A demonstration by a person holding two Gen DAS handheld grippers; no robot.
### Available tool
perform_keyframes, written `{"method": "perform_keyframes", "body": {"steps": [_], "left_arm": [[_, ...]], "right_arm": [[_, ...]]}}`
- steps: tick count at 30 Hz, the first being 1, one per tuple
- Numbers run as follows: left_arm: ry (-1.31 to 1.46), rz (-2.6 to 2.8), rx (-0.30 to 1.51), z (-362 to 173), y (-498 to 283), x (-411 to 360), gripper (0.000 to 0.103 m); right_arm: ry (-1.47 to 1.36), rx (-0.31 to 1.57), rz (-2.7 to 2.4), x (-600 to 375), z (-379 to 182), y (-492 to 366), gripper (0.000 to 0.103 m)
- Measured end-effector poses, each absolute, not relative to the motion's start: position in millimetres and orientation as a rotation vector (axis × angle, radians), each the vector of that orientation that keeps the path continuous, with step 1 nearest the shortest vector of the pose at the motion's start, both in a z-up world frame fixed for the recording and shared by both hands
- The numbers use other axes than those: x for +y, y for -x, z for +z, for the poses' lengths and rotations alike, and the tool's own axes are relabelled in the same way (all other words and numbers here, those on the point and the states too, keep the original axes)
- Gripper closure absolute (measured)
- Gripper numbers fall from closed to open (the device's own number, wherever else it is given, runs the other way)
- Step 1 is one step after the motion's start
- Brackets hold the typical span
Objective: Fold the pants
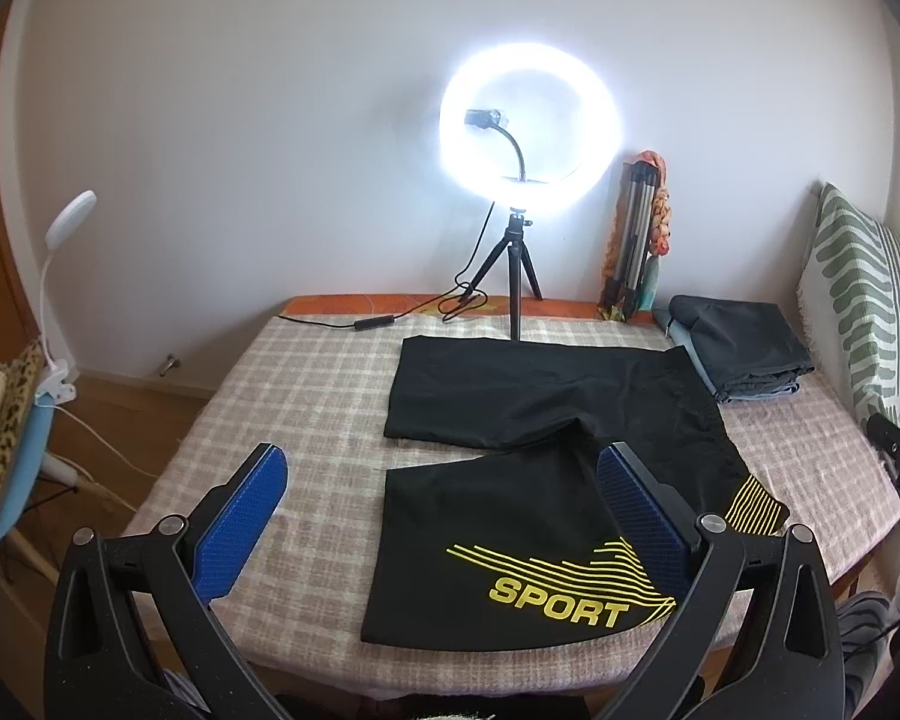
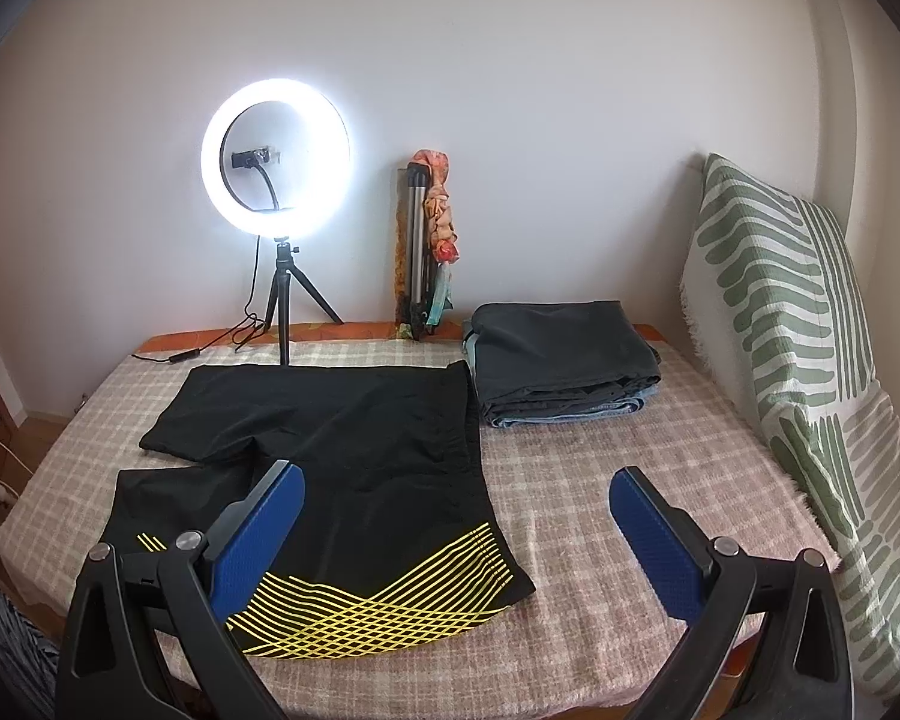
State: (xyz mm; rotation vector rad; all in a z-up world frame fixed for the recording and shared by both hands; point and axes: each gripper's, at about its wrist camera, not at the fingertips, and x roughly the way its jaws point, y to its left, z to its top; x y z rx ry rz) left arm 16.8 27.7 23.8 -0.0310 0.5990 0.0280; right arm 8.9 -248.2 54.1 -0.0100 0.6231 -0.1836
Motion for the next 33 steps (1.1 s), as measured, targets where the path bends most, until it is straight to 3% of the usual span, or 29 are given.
{"method": "perform_keyframes", "body": {"steps": [33], "left_arm": [[0.016, 0.025, 0.604, 23.6, -22.8, 22.5, 0.000]], "right_arm": [[-0.008, 0.615, -0.187, -253.4, 57.9, -16.0, 0.000]]}}
